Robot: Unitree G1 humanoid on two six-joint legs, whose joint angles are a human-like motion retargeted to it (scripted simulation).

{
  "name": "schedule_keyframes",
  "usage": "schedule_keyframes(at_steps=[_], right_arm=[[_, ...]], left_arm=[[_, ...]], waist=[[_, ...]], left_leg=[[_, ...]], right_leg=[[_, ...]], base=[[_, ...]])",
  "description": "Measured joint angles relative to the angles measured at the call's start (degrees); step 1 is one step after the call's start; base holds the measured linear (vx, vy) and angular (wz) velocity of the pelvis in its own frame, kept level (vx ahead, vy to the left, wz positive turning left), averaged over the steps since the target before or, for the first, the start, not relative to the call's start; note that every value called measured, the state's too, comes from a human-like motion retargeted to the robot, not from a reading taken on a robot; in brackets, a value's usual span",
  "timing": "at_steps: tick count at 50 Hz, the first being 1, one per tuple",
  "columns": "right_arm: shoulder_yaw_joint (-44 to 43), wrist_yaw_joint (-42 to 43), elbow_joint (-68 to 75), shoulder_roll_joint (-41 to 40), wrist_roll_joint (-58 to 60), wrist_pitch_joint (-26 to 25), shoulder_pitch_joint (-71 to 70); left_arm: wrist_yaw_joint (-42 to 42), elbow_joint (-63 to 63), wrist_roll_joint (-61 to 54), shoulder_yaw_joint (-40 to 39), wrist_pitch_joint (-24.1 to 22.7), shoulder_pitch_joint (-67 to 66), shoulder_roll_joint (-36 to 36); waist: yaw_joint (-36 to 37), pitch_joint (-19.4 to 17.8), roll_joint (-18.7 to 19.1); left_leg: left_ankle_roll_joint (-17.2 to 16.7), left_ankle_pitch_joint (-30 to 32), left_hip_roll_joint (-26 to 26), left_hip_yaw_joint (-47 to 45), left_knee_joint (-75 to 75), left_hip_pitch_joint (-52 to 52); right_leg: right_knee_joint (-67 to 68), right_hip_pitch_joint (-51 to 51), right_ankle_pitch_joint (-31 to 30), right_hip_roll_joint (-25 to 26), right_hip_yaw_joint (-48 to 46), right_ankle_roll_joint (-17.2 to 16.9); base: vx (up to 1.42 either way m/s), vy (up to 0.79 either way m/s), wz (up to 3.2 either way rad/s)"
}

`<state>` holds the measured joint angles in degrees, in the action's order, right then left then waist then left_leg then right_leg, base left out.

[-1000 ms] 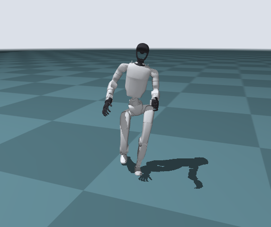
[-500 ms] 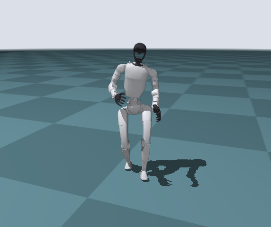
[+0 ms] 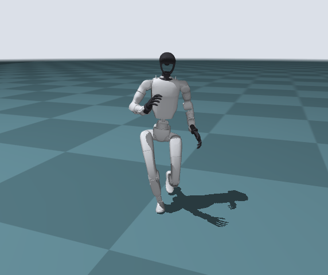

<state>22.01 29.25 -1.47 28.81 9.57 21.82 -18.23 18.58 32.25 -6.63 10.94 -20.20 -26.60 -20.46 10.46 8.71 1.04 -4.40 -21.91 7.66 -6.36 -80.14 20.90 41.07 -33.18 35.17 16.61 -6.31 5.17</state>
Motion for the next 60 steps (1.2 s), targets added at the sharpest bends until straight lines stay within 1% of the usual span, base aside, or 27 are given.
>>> schedule_keyframes(at_steps=[2,5,9,11,13,15,18,21,23,25,28,30,31,32,35,38,40,42,44,45,48,51,53,55,60], right_arm=[[-0.67,0.41,0.19,-0.8,-1.1,0.42,2.04],[-1.59,0.63,0.56,-2.64,-3.74,1.17,5.44],[-2.23,0.01,1.04,-5.84,-8.0,2.14,10.59],[-2.33,-0.41,1.2,-7.48,-10.14,2.55,13.59],[-1.98,-0.45,1.59,-8.92,-11.72,2.84,17.3],[-2.07,-0.96,1.59,-10.4,-13.65,3.19,20.52],[-0.9,-1.04,2.76,-11.63,-15.3,3.22,27.0],[-0.32,-1.85,3.04,-12.18,-17.98,3.3,32.79],[0.13,-2.41,3.41,-12.33,-19.82,3.24,36.4],[-0.29,-3.91,2.92,-11.8,-22.95,3.17,39.56],[-0.07,-4.21,2.91,-12.19,-24.93,3.42,43.2],[-0.55,-5.26,2.03,-11.98,-26.97,3.6,44.9],[-0.51,-5.38,1.85,-12.07,-27.13,3.71,45.38],[-0.49,-5.55,1.57,-12.17,-27.37,3.79,45.72],[-0.41,-6.03,0.22,-12.58,-27.86,3.8,45.44],[-0.03,-5.92,-0.93,-12.96,-27.17,3.68,43.37],[0.28,-5.31,-1.67,-13.02,-25.86,3.65,40.87],[0.67,-4.41,-2.35,-12.84,-24.26,3.7,37.57],[1.29,-3.02,-2.68,-12.54,-21.94,3.57,32.84],[1.52,-2.49,-2.97,-12.21,-20.89,3.61,30.77],[2.12,0.12,-3.14,-11.24,-17.4,3.45,22.74],[2.1,2.21,-2.97,-10.4,-15.37,3.64,15.86],[1.67,3.45,-2.78,-10.16,-14.91,3.78,12.47],[0.94,4.46,-2.63,-10.23,-15.37,4.0,10.63],[-1.74,6.37,-1.61,-11.32,-17.95,4.89,12.14]], left_arm=[[0.33,-2.19,-0.73,-0.34,-0.96,-0.7,0.08],[1.55,-5.81,-2.18,-0.93,-2.34,-0.48,0.03],[4.68,-10.34,-4.81,-2.14,-3.34,2.85,-0.12],[6.68,-12.14,-6.08,-2.78,-3.58,6.04,-0.32],[8.63,-13.8,-7.2,-3.28,-3.96,9.24,-0.08],[11.44,-14.75,-8.32,-3.97,-3.87,15.08,-0.85],[14.53,-17.28,-9.05,-4.82,-4.75,20.91,-0.48],[17.98,-20.13,-9.47,-5.05,-5.54,27.85,-0.36],[19.17,-22.54,-9.77,-4.98,-6.4,30.89,0.29],[20.33,-25.49,-10.12,-4.75,-6.78,33.82,1.02],[20.55,-29.22,-10.6,-4.81,-7.98,34.82,2.43],[20.78,-32.43,-10.94,-5.14,-8.02,34.55,3.28],[20.8,-33.26,-11.02,-5.33,-8.34,33.99,3.92],[20.83,-34.24,-11.13,-5.58,-8.57,33.27,4.45],[21.01,-37.2,-11.84,-6.74,-8.96,29.77,5.41],[21.33,-38.24,-12.74,-8.26,-9.35,25.33,5.82],[21.34,-38.22,-13.44,-9.45,-9.38,22.24,5.79],[21.11,-37.56,-14.36,-10.38,-9.29,19.06,5.69],[20.27,-36.54,-15.69,-11.36,-9.1,16.2,5.26],[19.95,-35.93,-16.17,-11.54,-8.96,14.58,5.14],[17.59,-34.03,-18.21,-12.04,-8.37,10.5,4.47],[14.71,-32.72,-20.44,-12.27,-7.47,6.63,4.14],[12.78,-32.53,-22.15,-12.46,-7.01,4.32,3.88],[11.1,-33.04,-23.96,-12.7,-6.68,2.18,3.54],[8.33,-36.09,-27.62,-13.41,-6.81,-1.28,3.18]], waist=[[-1.08,0.13,-0.19],[-3.28,-0.19,-1.78],[-7.89,-1.5,-6.37],[-10.6,-2.47,-9.06],[-12.96,-3.92,-10.85],[-15.67,-4.75,-13.71],[-18.0,-6.52,-15.54],[-20.15,-7.05,-16.27],[-21.01,-7.0,-16.91],[-21.86,-5.8,-16.72],[-21.9,-4.96,-18.57],[-21.7,-3.67,-18.32],[-21.3,-3.28,-19.4],[-20.86,-2.87,-20.17],[-18.85,-1.9,-21.34],[-16.13,-1.85,-22.17],[-14.26,-2.26,-21.98],[-12.46,-3.09,-21.73],[-10.21,-4.07,-19.44],[-9.23,-4.69,-18.87],[-5.38,-5.82,-14.75],[-2.05,-6.26,-12.29],[-0.41,-6.34,-11.97],[0.67,-6.2,-12.52],[0.81,-4.02,-15.0]], left_leg=[[0.19,-2.54,-2.03,-0.79,6.41,-3.09],[1.54,-6.91,-5.92,-2.41,16.81,-6.86],[5.48,-12.23,-12.25,-5.92,31.52,-11.1],[7.46,-13.91,-15.63,-7.62,38.66,-13.27],[8.77,-16.36,-17.15,-9.3,40.95,-14.07],[10.43,-15.22,-21.17,-9.59,50.04,-16.9],[10.53,-16.37,-21.94,-10.44,48.95,-15.98],[10.18,-14.25,-22.77,-9.47,51.62,-15.03],[9.68,-12.6,-23.2,-9.4,52.12,-13.73],[9.7,-7.81,-24.94,-7.71,60.8,-15.12],[9.39,-6.11,-26.34,-8.54,59.77,-11.92],[9.64,-3.07,-27.24,-7.44,65.1,-11.95],[9.64,-2.4,-28.11,-8.14,64.77,-10.72],[9.67,-1.65,-28.76,-8.59,65.07,-9.83],[9.98,0.44,-29.48,-9.47,67.37,-8.35],[10.06,-0.07,-28.17,-11.61,63.53,-4.51],[9.99,-1.62,-25.92,-13.05,57.75,-0.59],[9.96,-3.02,-23.3,-14.13,50.23,3.86],[9.52,-5.39,-17.9,-14.01,39.33,9.67],[9.27,-5.65,-16.15,-13.83,34.86,11.98],[7.67,-6.01,-8.73,-10.5,21.49,19.6],[6.94,-5.66,-4.4,-7.34,13.71,24.26],[6.97,-5.43,-3.32,-6.11,11.93,25.44],[7.17,-5.09,-3.45,-5.61,12.72,25.22],[8.07,-4.27,-6.12,-6.5,22.14,21.13]], right_leg=[[-0.69,-0.37,-1.48,-0.83,-0.27,-1.19],[0.23,-1.95,-3.02,-3.39,-0.24,-3.46],[6.24,-6.6,-3.56,-9.16,1.61,-7.18],[10.72,-9.68,-4.64,-11.87,3.76,-9.55],[15.57,-12.22,-6.26,-13.04,5.71,-11.85],[19.96,-15.27,-6.37,-15.34,8.02,-13.56],[27.69,-16.64,-6.16,-17.4,8.97,-13.03],[35.17,-16.82,-5.29,-20.47,9.2,-10.89],[40.29,-15.54,-4.28,-22.96,10.12,-9.01],[44.12,-14.23,-3.5,-25.58,11.12,-7.45],[48.67,-8.8,-1.92,-30.61,12.76,-5.74],[48.38,-4.96,-1.92,-32.79,12.18,-5.86],[47.69,-2.86,-1.75,-34.44,12.41,-6.29],[46.48,-0.67,-1.69,-35.7,12.31,-6.87],[38.92,6.1,-1.7,-37.14,10.47,-9.64],[29.12,11.56,-0.08,-36.48,8.59,-11.32],[23.09,14.1,2.25,-35.16,7.17,-11.19],[19.53,15.17,5.77,-34.29,5.96,-10.09],[16.02,16.07,8.0,-30.71,4.22,-8.34],[15.56,16.11,9.25,-29.79,3.86,-7.68],[12.91,15.76,10.41,-23.12,3.59,-5.34],[11.37,15.46,10.31,-18.45,4.43,-4.2],[10.38,15.68,9.7,-16.99,5.11,-4.23],[9.57,16.09,8.54,-16.59,5.96,-4.84],[7.81,16.79,3.43,-16.9,9.67,-8.26]], base=[[-0.25,-0.05,0.24],[-0.3,-0.05,0.34],[-0.37,-0.03,0.55],[-0.43,0.0,0.67],[-0.48,0.0,0.56],[-0.43,0.02,0.54],[-0.42,-0.01,0.27],[-0.33,0.0,0.4],[-0.31,-0.01,0.33],[-0.25,0.01,0.37],[-0.28,-0.04,0.26],[-0.24,-0.03,0.26],[-0.27,-0.06,0.17],[-0.28,-0.08,0.09],[-0.27,-0.08,-0.02],[-0.28,-0.1,-0.19],[-0.28,-0.12,-0.27],[-0.27,-0.12,-0.37],[-0.24,-0.12,-0.55],[-0.24,-0.12,-0.62],[-0.19,-0.1,-0.82],[-0.1,-0.07,-0.72],[-0.01,-0.03,-0.39],[0.01,-0.01,-0.1],[0.08,0.03,0.19]])
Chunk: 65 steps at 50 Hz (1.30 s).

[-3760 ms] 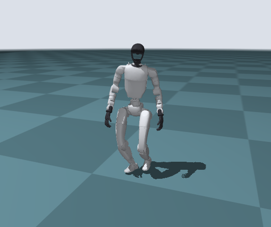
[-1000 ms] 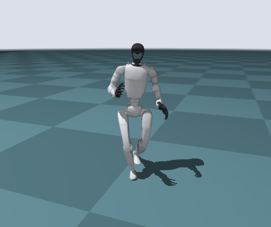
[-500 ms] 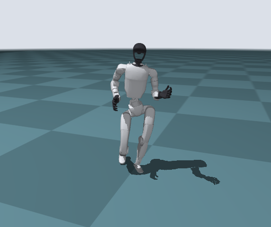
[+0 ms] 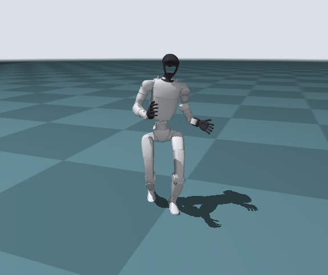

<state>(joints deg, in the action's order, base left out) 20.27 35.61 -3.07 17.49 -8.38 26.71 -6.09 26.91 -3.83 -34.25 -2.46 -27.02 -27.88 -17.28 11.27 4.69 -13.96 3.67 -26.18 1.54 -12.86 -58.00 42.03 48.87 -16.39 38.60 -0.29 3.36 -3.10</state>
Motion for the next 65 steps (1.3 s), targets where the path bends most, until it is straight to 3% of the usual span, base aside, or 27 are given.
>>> schedule_keyframes(at_steps=[5,9,19,26,33,40,45,51,55,58,65], right_arm=[[-3.49,0.59,1.95,-1.75,-3.34,0.93,5.42],[-6.58,0.58,4.06,-3.01,-6.02,0.86,10.31],[-12.03,-4.33,7.55,-3.79,-10.56,-0.65,17.61],[-11.32,-7.25,5.47,-2.04,-10.61,-1.04,20.21],[-7.06,-10.35,-1.91,-0.41,-12.99,-0.55,22.06],[-2.53,-13.55,-10.79,1.19,-15.15,-0.22,20.84],[-0.58,-13.69,-13.67,1.82,-14.33,-1.2,19.19],[-0.6,-10.92,-12.44,1.47,-9.93,-2.92,19.6],[-0.9,-8.59,-10.91,2.06,-5.79,-3.68,20.84],[-1.98,-7.2,-11.06,3.05,-3.53,-3.85,22.37],[-5.02,-5.15,-15.93,3.88,-1.18,-3.36,26.97]], left_arm=[[-1.37,-3.81,-0.85,-0.71,-0.24,0.67,0.08],[-2.31,-6.93,-0.23,-1.07,-0.28,3.84,-0.36],[-6.95,-14.5,0.54,0.35,0.3,13.73,-2.57],[-7.97,-16.46,1.59,1.71,0.15,14.33,-2.7],[-7.33,-17.09,2.66,5.58,0.4,9.32,-6.36],[-5.77,-17.41,3.5,10.68,0.2,5.9,-10.36],[-4.29,-17.41,4.94,13.73,-0.31,7.69,-13.24],[-2.35,-16.45,7.95,15.08,0.21,9.13,-15.38],[-2.26,-13.97,9.94,15.5,1.03,8.29,-15.09],[-2.83,-12.27,11.5,16.08,1.39,6.91,-14.71],[-2.35,-6.65,17.95,15.58,1.83,1.18,-14.06]], waist=[[-2.11,2.35,-1.96],[-4.36,2.97,-1.29],[-7.01,-0.3,5.69],[-6.93,-2.83,10.13],[-5.32,-3.34,10.88],[-5.23,-4.12,9.18],[-6.29,-5.3,7.79],[-4.78,-6.69,7.78],[-1.72,-6.83,9.23],[-0.88,-6.37,9.99],[-0.27,-3.86,11.96]], left_leg=[[0.43,1.63,-2.94,-2.0,9.74,-5.44],[0.53,0.75,-3.51,-2.3,9.97,-6.47],[-0.75,-2.52,3.4,-0.27,-8.43,0.41],[-2.76,-0.76,7.11,2.16,-16.72,3.0],[-3.16,0.57,4.83,6.19,-17.51,-2.4],[-2.36,-4.02,-0.86,8.87,-8.3,-10.1],[0.45,-13.62,-3.98,9.86,-4.65,-12.54],[0.37,-17.67,-4.6,12.57,-4.53,-15.24],[-3.08,-14.82,-5.05,18.14,-7.93,-16.57],[-3.08,-11.31,-2.01,18.12,-11.84,-17.18],[-5.17,-3.12,-2.39,25.27,-13.49,-22.57]], right_leg=[[1.21,-0.22,-4.98,-2.38,0.18,-3.02],[3.85,-1.05,-4.25,-3.97,-1.54,-2.22],[6.0,-1.86,5.49,-1.29,-6.79,5.08],[5.37,-1.96,7.0,2.5,-7.11,7.92],[6.7,-4.66,4.14,3.1,-5.58,6.56],[19.27,-14.21,-3.68,-1.74,-6.74,2.4],[26.05,-22.85,0.72,-5.55,-6.48,1.36],[20.21,-22.33,3.0,-4.33,-6.4,2.12],[16.67,-18.41,2.85,-1.84,-7.13,3.95],[14.15,-16.62,1.3,-0.87,-7.09,3.98],[13.01,-17.79,-8.01,1.93,-2.98,0.82]], base=[[0.06,0.01,0.27],[-0.01,-0.05,0.17],[-0.09,-0.1,-0.09],[-0.07,-0.03,-0.32],[-0.01,0.07,-0.53],[-0.02,0.1,-0.32],[0.01,0.05,0.19],[0.08,-0.02,0.12],[0.1,-0.02,-0.32],[0.08,0.03,-0.17],[-0.02,0.12,-0.51]])
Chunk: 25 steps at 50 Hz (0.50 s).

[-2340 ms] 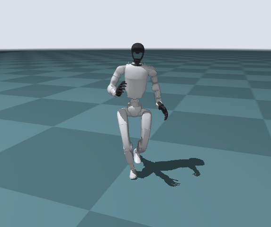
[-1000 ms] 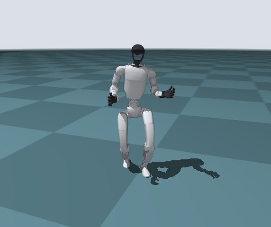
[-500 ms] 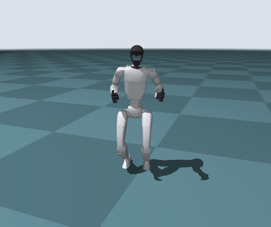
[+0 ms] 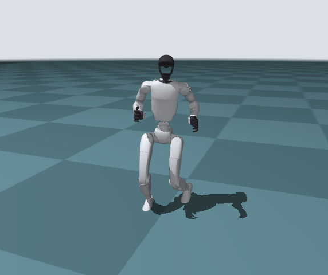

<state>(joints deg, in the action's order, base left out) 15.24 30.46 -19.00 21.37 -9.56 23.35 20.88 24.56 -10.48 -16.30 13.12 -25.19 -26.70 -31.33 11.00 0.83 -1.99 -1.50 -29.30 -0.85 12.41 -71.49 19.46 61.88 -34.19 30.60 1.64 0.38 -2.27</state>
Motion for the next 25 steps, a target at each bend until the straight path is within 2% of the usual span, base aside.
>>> schedule_keyframes(at_steps=[3,5,7,8,10,12,15,17,20,23,25], right_arm=[[-0.59,-0.05,-3.08,-0.07,0.03,-0.19,-0.64],[-0.68,-0.08,-5.03,-0.14,0.14,-0.56,-2.26],[-0.18,0.03,-6.33,-0.21,1.55,-1.05,-4.89],[0.38,0.18,-6.67,-0.33,2.61,-1.49,-6.67],[1.95,0.28,-6.76,-0.48,5.23,-2.19,-10.25],[3.94,-0.02,-6.02,-0.34,7.57,-2.52,-14.31],[7.11,-0.34,-3.71,0.28,9.49,-2.78,-20.5],[8.84,-0.07,-1.59,1.13,9.84,-2.73,-24.3],[10.54,0.25,2.07,2.73,9.24,-2.36,-28.87],[10.96,0.27,5.95,4.33,9.11,-1.75,-31.52],[10.73,0.23,8.17,5.3,9.27,-1.45,-32.45]], left_arm=[[-0.07,3.21,1.97,-0.82,0.35,-2.32,0.52],[-0.47,5.46,2.64,-1.15,0.56,-3.1,0.76],[-1.41,8.05,3.37,-0.83,0.8,-2.92,1.02],[-2.05,9.75,3.74,-0.38,0.89,-2.29,1.36],[-3.4,12.96,4.37,0.65,1.27,-1.34,1.87],[-5.22,15.76,4.74,1.41,1.83,-0.66,1.35],[-8.24,18.49,4.34,1.72,2.72,-0.85,-0.38],[-10.23,19.2,3.87,1.56,3.06,-1.67,-2.08],[-13.48,19.8,2.93,1.2,3.3,-3.43,-4.3],[-17.03,20.84,2.1,0.6,3.7,-5.79,-5.19],[-19.22,21.97,2.06,0.08,4.2,-7.5,-5.07]], waist=[[-1.07,0.18,0.77],[-1.92,-0.26,1.11],[-2.5,-1.14,0.91],[-2.89,-1.73,-0.14],[-3.98,-2.12,-3.28],[-4.62,-2.2,-5.57],[-3.71,-2.57,-6.26],[-2.19,-2.87,-5.65],[-0.18,-2.83,-4.91],[0.31,-1.64,-5.04],[0.77,-0.71,-4.71]], left_leg=[[0.08,-2.06,-2.09,2.77,1.97,-3.26],[1.41,-7.51,-3.49,3.91,3.22,-5.11],[4.06,-15.86,-4.83,3.45,4.17,-5.46],[5.73,-19.08,-6.33,2.51,4.8,-4.63],[8.4,-20.7,-10.19,0.78,7.83,-1.7],[9.98,-20.7,-12.36,-0.57,9.59,1.92],[10.63,-20.7,-12.07,-1.56,8.81,7.14],[9.76,-19.36,-10.04,-2.02,8.78,9.58],[7.06,-13.46,-6.89,-2.6,11.2,12.67],[4.35,-5.92,-4.89,-4.61,12.67,17.01],[3.37,-3.19,-3.32,-6.08,11.79,19.91]], right_leg=[[6.07,-4.22,-1.91,1.04,3.61,-1.17],[11.53,-7.47,-1.01,2.25,6.72,-2.1],[16.94,-10.67,0.7,2.28,9.23,-2.52],[19.49,-12.48,1.4,1.05,10.75,-2.75],[22.86,-16.11,2.87,-2.76,13.91,-2.91],[23.7,-18.17,5.05,-5.07,15.48,-2.9],[21.88,-17.97,7.79,-4.5,14.64,-2.72],[18.16,-15.99,8.69,-2.86,12.7,-2.65],[10.52,-12.68,8.75,-1.43,9.52,-2.69],[3.22,-10.89,9.06,-2.77,6.56,-2.31],[-0.69,-9.87,8.78,-3.18,4.83,-2.15]], base=[[-0.19,0.2,-0.45],[-0.28,0.21,-0.25],[-0.35,0.21,-0.06],[-0.41,0.19,0.22],[-0.44,0.17,0.46],[-0.42,0.12,0.37],[-0.36,0.05,-0.12],[-0.27,-0.02,-0.46],[-0.2,-0.06,-0.3],[-0.12,-0.08,0.1],[-0.05,-0.06,0.1]])
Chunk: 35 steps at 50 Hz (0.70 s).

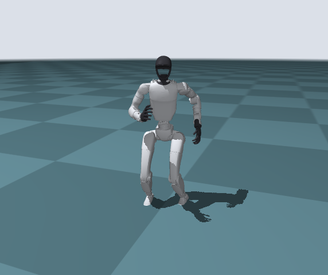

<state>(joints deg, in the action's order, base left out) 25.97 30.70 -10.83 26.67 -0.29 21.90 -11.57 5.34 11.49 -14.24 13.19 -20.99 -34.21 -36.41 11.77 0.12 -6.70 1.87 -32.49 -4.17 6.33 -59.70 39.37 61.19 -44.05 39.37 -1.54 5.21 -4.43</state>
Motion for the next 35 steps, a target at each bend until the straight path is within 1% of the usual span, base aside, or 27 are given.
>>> schedule_keyframes(at_steps=[5,9,13,15,17,18,21,23,25,27,28,30,32,35], right_arm=[[-2.12,-0.78,5.32,1.54,1.31,0.44,0.51],[-4.47,-1.53,12.3,0.91,2.43,1.04,3.95],[-6.52,-2.88,22.67,-1.29,3.04,0.96,8.3],[-7.46,-3.98,29.15,-2.78,2.71,0.41,10.45],[-8.08,-4.88,35.34,-4.36,1.82,-0.8,13.24],[-8.78,-5.8,40.2,-5.33,0.79,-0.9,13.75],[-10.24,-7.45,50.62,-7.62,-2.62,-3.2,18.03],[-11.97,-9.32,58.94,-8.77,-6.87,-4.44,20.16],[-14.27,-11.21,67.05,-9.68,-12.47,-5.54,22.39],[-17.01,-13.33,73.97,-10.23,-18.99,-6.71,24.93],[-18.5,-14.69,77.12,-10.41,-22.62,-7.2,26.15],[-21.54,-17.36,82.34,-10.82,-29.32,-8.3,28.88],[-24.63,-20.04,85.89,-11.39,-35.73,-9.48,31.99],[-28.9,-23.64,89.26,-12.59,-45.08,-11.08,36.51]], left_arm=[[-4.09,5.56,1.58,-1.49,1.3,-3.04,3.52],[-4.91,13.04,5.07,-2.28,2.0,-2.3,8.68],[-4.05,21.7,8.8,-2.42,2.58,0.92,14.22],[-3.4,25.59,10.48,-2.22,3.01,3.22,16.42],[-2.96,27.88,11.34,-2.05,3.6,4.8,18.09],[-2.57,29.92,11.84,-1.67,3.87,6.65,18.74],[-1.88,32.01,11.74,-0.9,4.61,9.32,20.5],[-1.44,32.96,10.56,0.22,5.08,11.78,20.95],[-1.07,33.07,8.72,1.75,5.3,14.41,21.19],[-0.64,32.01,6.35,3.3,5.3,17.24,20.96],[-0.47,31.1,4.91,4.04,5.31,18.89,20.56],[-0.03,28.38,1.87,5.14,5.16,22.19,19.54],[0.63,24.29,-1.77,5.78,4.68,25.38,18.27],[1.78,16.97,-7.26,6.14,3.17,30.07,15.87]], waist=[[1.27,2.63,2.2],[1.79,5.15,3.83],[1.57,7.29,4.72],[1.14,8.11,4.79],[0.58,8.82,5.02],[0.08,8.81,4.38],[-1.42,9.52,4.31],[-2.74,9.57,3.57],[-5.41,8.66,2.07],[-9.03,7.64,0.07],[-10.78,7.19,-0.94],[-13.72,6.69,-1.99],[-15.69,6.78,-1.58],[-17.94,7.49,0.2]], left_leg=[[-0.64,1.72,4.07,-3.11,-4.18,3.74],[-0.52,1.05,5.55,-5.01,-2.66,2.91],[0.28,-1.03,5.3,-6.67,1.48,-0.17],[0.81,-2.59,4.55,-7.37,3.4,-2.0],[1.43,-4.83,3.99,-7.69,3.15,-2.78],[2.04,-5.47,2.53,-7.9,5.15,-4.83],[3.66,-9.68,0.78,-8.31,4.05,-6.57],[5.3,-12.69,-1.39,-8.87,4.46,-9.03],[7.28,-14.62,-5.27,-9.16,5.12,-11.56],[9.28,-15.93,-9.82,-9.0,5.94,-13.94],[10.19,-16.24,-11.97,-8.71,6.68,-15.26],[11.32,-16.75,-14.66,-7.8,7.6,-17.5],[11.48,-17.01,-15.19,-7.07,7.99,-19.04],[10.47,-16.15,-13.89,-8.47,10.02,-22.1]], right_leg=[[-7.87,3.51,-0.64,0.96,-2.72,-0.2],[-14.06,7.14,-2.01,1.01,-4.15,-1.01],[-18.38,11.09,-2.32,-0.17,-5.74,-1.69],[-18.74,12.48,-1.52,-1.22,-6.39,-1.7],[-15.95,12.23,0.24,-1.99,-6.72,-1.41],[-15.94,13.58,1.08,-3.37,-6.84,-1.4],[-9.27,13.11,4.26,-5.47,-7.3,-0.62],[-3.06,12.83,5.98,-8.72,-9.38,0.16],[6.36,11.39,6.24,-12.34,-8.67,0.21],[17.81,7.81,6.07,-15.02,-5.45,0.34],[23.4,5.48,5.01,-16.06,-3.79,0.4],[32.87,0.2,2.78,-15.72,-1.13,0.77],[39.23,-5.66,0.81,-12.5,-0.18,1.29],[43.26,-13.42,-1.7,-6.96,-1.58,1.63]], base=[[0.03,0.0,-0.04],[0.12,0.04,-0.02],[0.16,0.08,0.2],[0.16,0.12,0.31],[0.16,0.15,0.37],[0.21,0.18,0.55],[0.2,0.21,0.46],[0.27,0.24,0.59],[0.28,0.27,1.07],[0.33,0.27,1.31],[0.39,0.26,1.16],[0.44,0.23,0.88],[0.52,0.19,0.49],[0.6,0.15,0.35]])
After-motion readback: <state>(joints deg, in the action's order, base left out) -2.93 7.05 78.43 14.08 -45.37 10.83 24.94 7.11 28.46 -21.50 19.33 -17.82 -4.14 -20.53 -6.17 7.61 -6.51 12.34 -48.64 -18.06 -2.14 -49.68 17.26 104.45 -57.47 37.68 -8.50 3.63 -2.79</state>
